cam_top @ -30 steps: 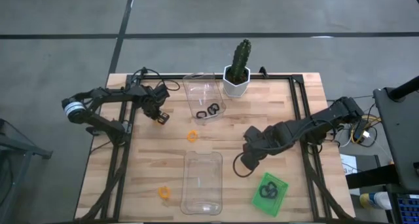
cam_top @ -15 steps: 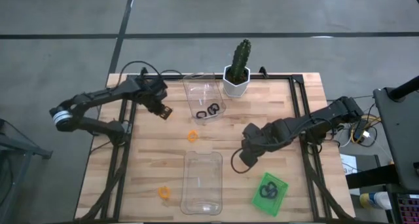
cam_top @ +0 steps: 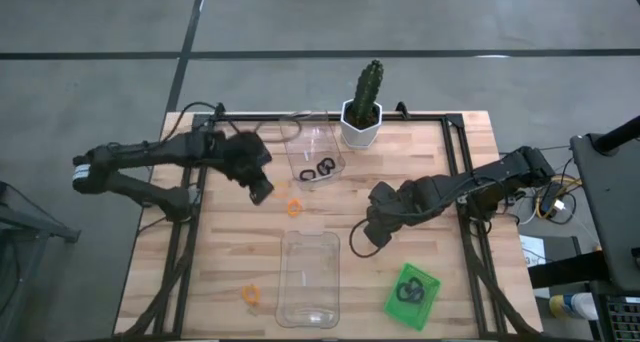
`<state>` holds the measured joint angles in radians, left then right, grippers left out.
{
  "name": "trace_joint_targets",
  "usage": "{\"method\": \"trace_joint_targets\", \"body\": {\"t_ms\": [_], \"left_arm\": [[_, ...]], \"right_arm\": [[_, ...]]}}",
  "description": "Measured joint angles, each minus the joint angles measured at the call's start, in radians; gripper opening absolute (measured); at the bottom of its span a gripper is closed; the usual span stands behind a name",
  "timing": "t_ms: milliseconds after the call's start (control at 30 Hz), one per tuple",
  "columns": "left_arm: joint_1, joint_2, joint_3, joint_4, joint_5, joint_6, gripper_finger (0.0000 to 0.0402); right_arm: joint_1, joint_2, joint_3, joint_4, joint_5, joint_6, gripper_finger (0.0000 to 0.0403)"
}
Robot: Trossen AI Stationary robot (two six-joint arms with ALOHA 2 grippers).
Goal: Sort spring keychains
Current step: Put the top left yellow spring keychain into the bottom transparent bin
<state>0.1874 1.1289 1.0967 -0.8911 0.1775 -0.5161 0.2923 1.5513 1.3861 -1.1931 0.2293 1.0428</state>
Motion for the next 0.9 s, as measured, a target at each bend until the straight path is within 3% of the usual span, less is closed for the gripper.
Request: {"method": "trace_joint_targets", "body": {"t_ms": [233, 500, 700, 900], "left_arm": [[-0.257, 0.104, 0.097, 0.106, -0.092, -0.040, 0.0000], [-0.470, 0.318, 0.209, 0.188, -0.161, -0.141, 0.0000], [-0.543, 0.485, 0.285, 0.170, -0.172, -0.170, 0.0000], [-0.569, 0.608, 0.332, 0.152, -0.166, -0.150, 0.0000]], "right_arm": [[-0.021, 0.000, -0.001, -0.008, 0.045, -0.139, 0.0178], [-0.028, 0.000, -0.003, -0.108, 0.077, -0.258, 0.0178], [-0.027, 0.000, -0.010, -0.261, 0.086, -0.289, 0.0178], [-0.024, -0.003, -0.010, -0.273, 0.081, -0.288, 0.0178]]}}
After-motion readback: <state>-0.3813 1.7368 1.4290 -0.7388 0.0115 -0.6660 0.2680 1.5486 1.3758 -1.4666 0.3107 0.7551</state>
